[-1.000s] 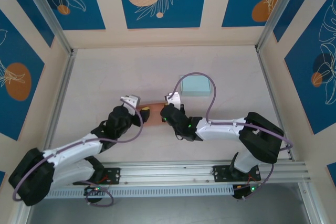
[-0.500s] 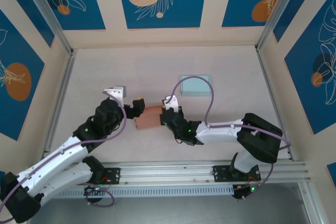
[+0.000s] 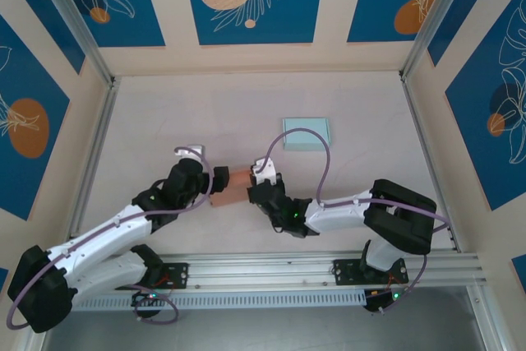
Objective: Fold the paper box
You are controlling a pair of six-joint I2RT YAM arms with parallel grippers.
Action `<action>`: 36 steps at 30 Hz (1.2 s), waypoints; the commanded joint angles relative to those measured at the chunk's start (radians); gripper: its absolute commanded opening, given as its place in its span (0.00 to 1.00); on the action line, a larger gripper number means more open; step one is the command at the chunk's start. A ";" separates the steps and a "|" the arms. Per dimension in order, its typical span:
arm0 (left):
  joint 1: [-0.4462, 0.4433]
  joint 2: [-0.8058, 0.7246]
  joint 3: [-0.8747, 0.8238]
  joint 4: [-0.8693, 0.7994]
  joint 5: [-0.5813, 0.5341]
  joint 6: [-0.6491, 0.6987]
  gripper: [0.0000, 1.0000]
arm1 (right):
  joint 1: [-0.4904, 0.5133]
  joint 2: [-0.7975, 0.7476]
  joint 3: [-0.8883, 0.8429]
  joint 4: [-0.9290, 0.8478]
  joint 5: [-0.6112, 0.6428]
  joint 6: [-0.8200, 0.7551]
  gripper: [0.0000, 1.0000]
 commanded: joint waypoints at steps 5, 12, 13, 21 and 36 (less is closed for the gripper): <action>0.005 -0.010 -0.126 0.150 0.044 -0.095 0.95 | 0.036 0.069 -0.039 0.094 0.048 -0.073 0.00; 0.004 0.022 -0.186 0.213 0.052 -0.120 0.93 | 0.056 0.073 -0.037 0.036 0.065 -0.070 0.04; 0.003 0.027 -0.195 0.223 0.047 -0.123 0.93 | 0.061 0.068 -0.039 0.027 0.069 -0.067 0.11; -0.003 0.027 -0.258 0.315 -0.002 -0.120 0.93 | 0.087 -0.016 -0.023 -0.100 0.078 -0.043 0.35; -0.026 0.123 -0.250 0.394 -0.025 -0.090 0.92 | 0.144 -0.211 0.026 -0.275 0.022 -0.036 0.56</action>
